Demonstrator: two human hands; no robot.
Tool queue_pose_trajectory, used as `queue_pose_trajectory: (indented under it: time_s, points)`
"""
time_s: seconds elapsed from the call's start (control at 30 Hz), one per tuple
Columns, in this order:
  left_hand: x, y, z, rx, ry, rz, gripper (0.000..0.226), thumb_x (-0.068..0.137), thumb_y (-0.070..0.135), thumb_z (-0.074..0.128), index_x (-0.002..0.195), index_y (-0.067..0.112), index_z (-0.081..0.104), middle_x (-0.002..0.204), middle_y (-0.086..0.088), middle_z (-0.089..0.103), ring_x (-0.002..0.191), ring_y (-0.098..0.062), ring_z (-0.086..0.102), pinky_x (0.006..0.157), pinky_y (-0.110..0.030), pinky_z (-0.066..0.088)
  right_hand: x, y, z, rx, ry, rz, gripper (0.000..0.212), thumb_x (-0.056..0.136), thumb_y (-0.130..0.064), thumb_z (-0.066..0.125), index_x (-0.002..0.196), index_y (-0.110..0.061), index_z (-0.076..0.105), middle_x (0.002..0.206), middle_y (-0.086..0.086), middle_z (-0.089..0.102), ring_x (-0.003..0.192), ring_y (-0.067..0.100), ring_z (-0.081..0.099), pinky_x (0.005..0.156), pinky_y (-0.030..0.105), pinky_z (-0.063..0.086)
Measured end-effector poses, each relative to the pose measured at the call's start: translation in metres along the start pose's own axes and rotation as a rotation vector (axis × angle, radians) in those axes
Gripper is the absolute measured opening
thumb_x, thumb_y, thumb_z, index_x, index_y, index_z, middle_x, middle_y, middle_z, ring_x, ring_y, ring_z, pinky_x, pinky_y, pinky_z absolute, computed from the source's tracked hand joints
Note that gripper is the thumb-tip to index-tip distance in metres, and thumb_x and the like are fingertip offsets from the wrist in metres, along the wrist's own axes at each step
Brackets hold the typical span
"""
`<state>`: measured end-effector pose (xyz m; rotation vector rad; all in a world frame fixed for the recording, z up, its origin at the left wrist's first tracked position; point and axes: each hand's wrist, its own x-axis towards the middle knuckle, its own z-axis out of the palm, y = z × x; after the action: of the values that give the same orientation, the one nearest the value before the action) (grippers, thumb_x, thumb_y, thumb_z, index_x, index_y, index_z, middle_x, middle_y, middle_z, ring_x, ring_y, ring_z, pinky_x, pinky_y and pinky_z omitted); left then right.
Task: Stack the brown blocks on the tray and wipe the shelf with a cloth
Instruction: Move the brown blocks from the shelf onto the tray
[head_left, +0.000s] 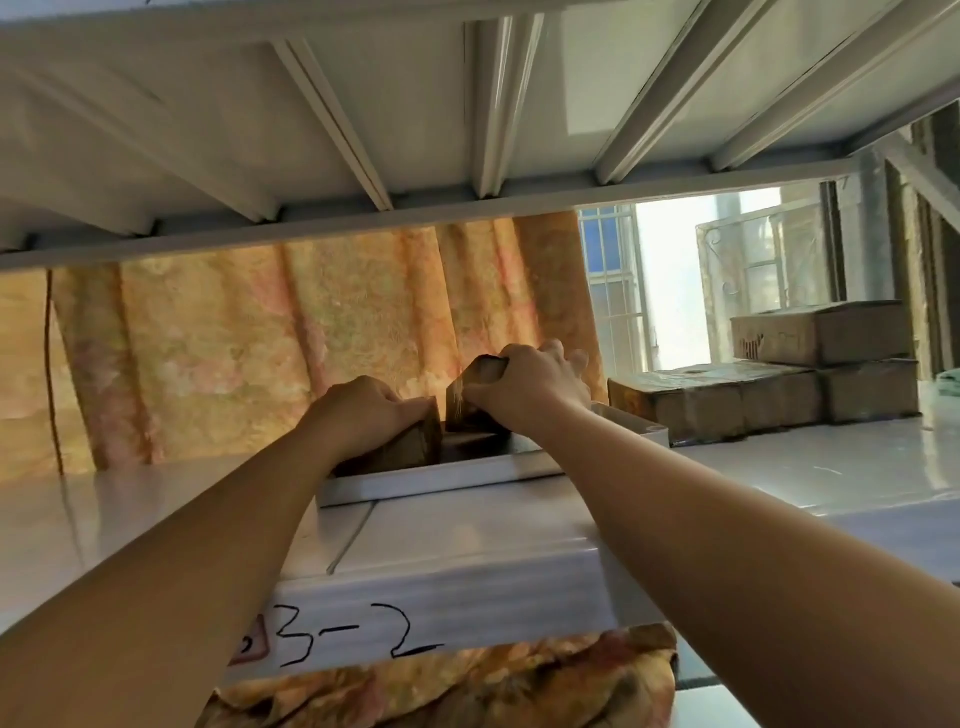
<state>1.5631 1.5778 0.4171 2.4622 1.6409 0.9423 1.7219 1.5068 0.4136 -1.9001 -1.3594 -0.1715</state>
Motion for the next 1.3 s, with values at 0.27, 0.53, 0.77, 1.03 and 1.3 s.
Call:
queue_pose_trajectory:
  time_s: [0.27, 0.53, 0.77, 1.03, 1.3]
  points:
    - [-0.001, -0.007, -0.001, 0.028, -0.182, 0.064, 0.073, 0.070, 0.073, 0.058, 0.124, 0.024, 0.060, 0.118, 0.002, 0.063, 0.105, -0.016, 0.058, 0.087, -0.031, 0.045, -0.002, -0.002, 0.004, -0.030, -0.021, -0.027, 0.056, 0.076, -0.057, 0.061, 0.122, -0.025, 0.054, 0.139, 0.006, 0.032, 0.131, 0.034, 0.019, 0.080, 0.039, 0.040]
    - [-0.003, -0.020, -0.003, -0.083, -0.157, 0.060, 0.071, 0.067, 0.052, 0.076, 0.129, 0.023, 0.056, 0.132, 0.000, 0.057, 0.117, -0.021, 0.053, 0.096, -0.033, 0.044, -0.002, -0.001, 0.010, -0.264, -0.157, -0.090, 0.072, 0.073, -0.066, 0.054, 0.133, -0.026, 0.047, 0.145, 0.009, 0.024, 0.135, 0.038, 0.013, 0.098, 0.046, 0.037]
    - [-0.002, -0.019, 0.000, 0.001, -0.121, 0.080, 0.075, 0.072, 0.049, 0.073, 0.137, 0.022, 0.050, 0.143, -0.004, 0.047, 0.126, -0.023, 0.048, 0.096, -0.029, 0.041, -0.004, -0.001, 0.012, -0.306, -0.195, -0.082, 0.078, 0.074, -0.070, 0.052, 0.136, -0.024, 0.045, 0.150, 0.009, 0.018, 0.137, 0.038, 0.013, 0.099, 0.046, 0.038]
    - [-0.004, -0.017, 0.002, 0.078, -0.149, 0.050, 0.092, 0.056, 0.066, 0.063, 0.139, 0.032, 0.043, 0.145, -0.006, 0.039, 0.124, -0.025, 0.047, 0.102, -0.038, 0.043, 0.001, -0.003, 0.016, -0.282, -0.189, -0.105, 0.086, 0.071, -0.080, 0.042, 0.134, -0.021, 0.049, 0.145, 0.017, 0.029, 0.133, 0.038, 0.022, 0.104, 0.046, 0.031]
    - [-0.003, -0.020, 0.001, 0.098, -0.168, 0.056, 0.082, 0.071, 0.060, 0.068, 0.142, 0.031, 0.039, 0.144, -0.008, 0.034, 0.127, -0.027, 0.043, 0.106, -0.036, 0.038, 0.001, -0.004, 0.015, -0.183, -0.328, -0.227, 0.065, 0.083, -0.060, 0.052, 0.136, -0.022, 0.048, 0.139, 0.005, 0.048, 0.136, 0.025, 0.028, 0.105, 0.039, 0.037]
